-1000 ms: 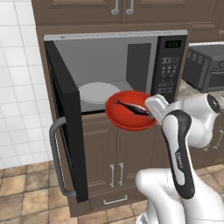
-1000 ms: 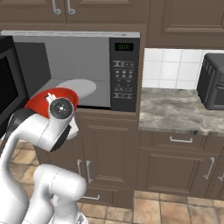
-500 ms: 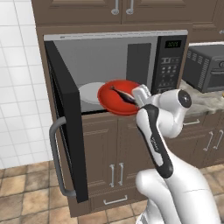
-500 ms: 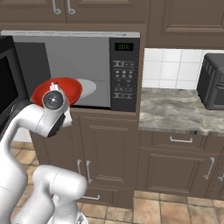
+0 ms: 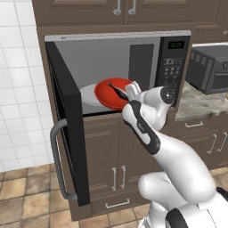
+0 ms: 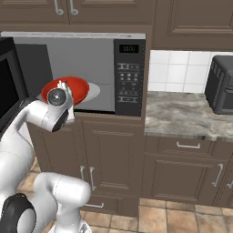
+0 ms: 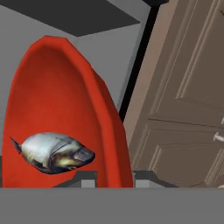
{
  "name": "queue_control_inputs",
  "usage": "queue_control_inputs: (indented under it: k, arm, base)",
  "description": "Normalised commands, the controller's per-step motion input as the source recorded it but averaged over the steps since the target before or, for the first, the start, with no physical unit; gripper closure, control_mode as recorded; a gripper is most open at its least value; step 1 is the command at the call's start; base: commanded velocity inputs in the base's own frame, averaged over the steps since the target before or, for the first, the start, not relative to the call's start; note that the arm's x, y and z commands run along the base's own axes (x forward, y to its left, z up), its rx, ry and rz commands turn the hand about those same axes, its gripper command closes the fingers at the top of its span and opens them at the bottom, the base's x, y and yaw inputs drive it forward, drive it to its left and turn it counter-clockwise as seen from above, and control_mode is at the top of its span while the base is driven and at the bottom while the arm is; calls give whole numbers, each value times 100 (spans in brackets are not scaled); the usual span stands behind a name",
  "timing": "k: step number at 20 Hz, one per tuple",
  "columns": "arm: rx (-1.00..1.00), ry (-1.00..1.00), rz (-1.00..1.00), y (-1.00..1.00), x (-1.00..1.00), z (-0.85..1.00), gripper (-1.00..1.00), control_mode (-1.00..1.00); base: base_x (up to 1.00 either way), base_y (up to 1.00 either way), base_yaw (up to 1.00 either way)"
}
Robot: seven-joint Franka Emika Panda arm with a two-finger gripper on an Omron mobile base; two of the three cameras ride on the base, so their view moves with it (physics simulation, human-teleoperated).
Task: Remove the tangerine from the bowl and place it on the small plate. Then place the bowl with only the fish in the microwave, close the door, and press the start button to microwave the fish.
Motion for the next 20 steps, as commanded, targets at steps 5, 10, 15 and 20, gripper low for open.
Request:
queue_control_inputs:
  k: [5,10,15,20]
  arm:
    - [1,9,0,5,80,0,100,-100]
    - [0,13,0,21,73,-3,100,-100]
    - [0,7,0,30,62,-24,100,-100]
    - [0,2,0,4,53,-30,100,-100]
  base:
    - [0,0,0]
    - [0,0,0]
    - [0,0,0]
    - [0,0,0]
